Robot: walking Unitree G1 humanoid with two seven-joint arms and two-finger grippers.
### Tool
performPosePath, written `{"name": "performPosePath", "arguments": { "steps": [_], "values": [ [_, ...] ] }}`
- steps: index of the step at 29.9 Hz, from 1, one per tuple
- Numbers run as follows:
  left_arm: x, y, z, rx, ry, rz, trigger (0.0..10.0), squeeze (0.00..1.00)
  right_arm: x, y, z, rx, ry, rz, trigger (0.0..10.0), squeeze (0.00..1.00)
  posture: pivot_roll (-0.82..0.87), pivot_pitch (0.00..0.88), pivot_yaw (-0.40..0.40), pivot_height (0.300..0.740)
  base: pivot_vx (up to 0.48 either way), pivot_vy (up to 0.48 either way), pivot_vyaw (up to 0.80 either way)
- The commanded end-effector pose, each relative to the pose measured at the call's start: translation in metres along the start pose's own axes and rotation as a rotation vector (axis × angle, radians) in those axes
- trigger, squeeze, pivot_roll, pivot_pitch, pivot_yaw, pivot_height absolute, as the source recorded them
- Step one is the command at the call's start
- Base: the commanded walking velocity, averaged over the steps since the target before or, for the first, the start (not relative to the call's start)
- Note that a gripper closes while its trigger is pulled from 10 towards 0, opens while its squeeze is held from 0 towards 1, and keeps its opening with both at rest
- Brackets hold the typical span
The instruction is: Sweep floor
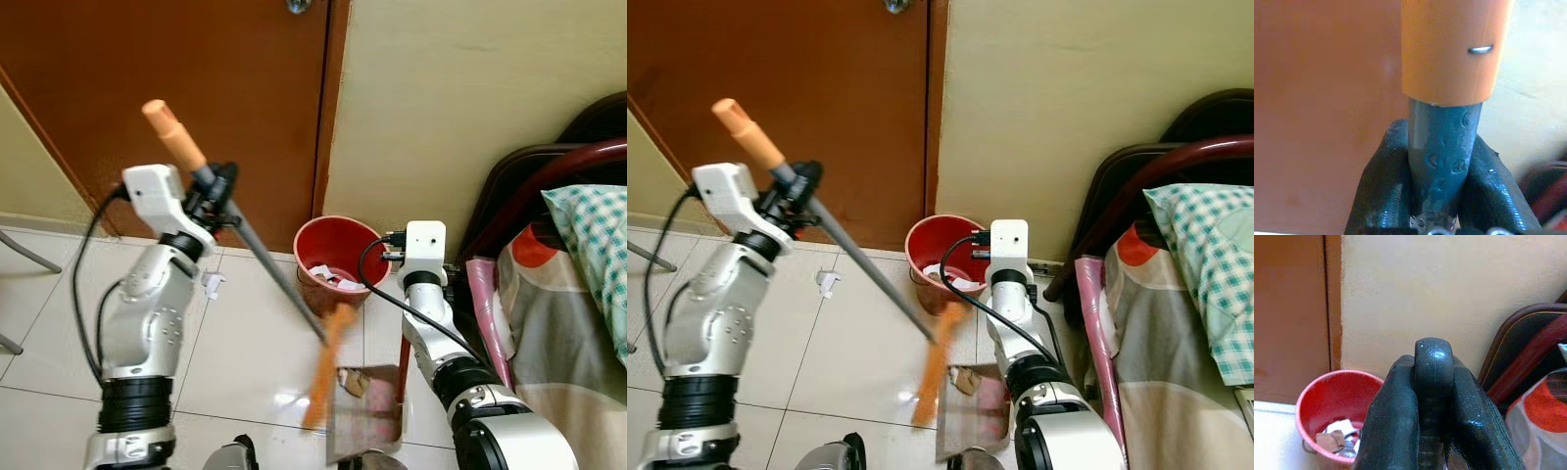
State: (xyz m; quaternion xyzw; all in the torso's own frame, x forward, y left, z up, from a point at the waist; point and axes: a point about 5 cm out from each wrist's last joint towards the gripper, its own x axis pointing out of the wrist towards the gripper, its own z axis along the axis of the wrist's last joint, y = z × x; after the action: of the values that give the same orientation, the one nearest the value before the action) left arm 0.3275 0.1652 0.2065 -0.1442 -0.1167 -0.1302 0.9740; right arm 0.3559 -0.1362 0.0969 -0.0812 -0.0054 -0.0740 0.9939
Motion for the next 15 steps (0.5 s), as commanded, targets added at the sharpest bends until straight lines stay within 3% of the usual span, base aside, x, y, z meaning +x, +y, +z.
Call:
{"name": "performPosePath", "arguments": {
  "steps": [1, 9, 10, 15],
  "values": [
    [0.003, -0.008, 0.021, 0.005, -0.081, -0.035, 10.0, 0.00, -0.003, -0.001, -0.008, 0.000, 0.038, 0.010, 10.0, 0.00, 0.15, 0.184, -0.037, 0.740, 0.000, 0.000, 0.00],
    [-0.007, -0.010, 0.038, 0.094, -0.097, -0.088, 10.0, 0.00, -0.004, -0.010, -0.011, 0.011, 0.041, 0.015, 10.0, 0.00, 0.16, 0.184, -0.040, 0.740, 0.000, 0.000, 0.00],
    [-0.019, -0.005, 0.034, 0.149, -0.049, -0.104, 10.0, 0.00, -0.004, -0.018, -0.011, 0.048, 0.038, 0.008, 10.0, 0.00, 0.16, 0.184, -0.041, 0.740, 0.000, 0.000, 0.00],
    [-0.038, 0.013, 0.015, 0.193, 0.042, -0.052, 10.0, 0.00, -0.007, -0.028, -0.006, 0.181, 0.001, 0.019, 10.0, 0.00, 0.16, 0.182, -0.037, 0.740, 0.000, 0.000, 0.00]
  ]
}}
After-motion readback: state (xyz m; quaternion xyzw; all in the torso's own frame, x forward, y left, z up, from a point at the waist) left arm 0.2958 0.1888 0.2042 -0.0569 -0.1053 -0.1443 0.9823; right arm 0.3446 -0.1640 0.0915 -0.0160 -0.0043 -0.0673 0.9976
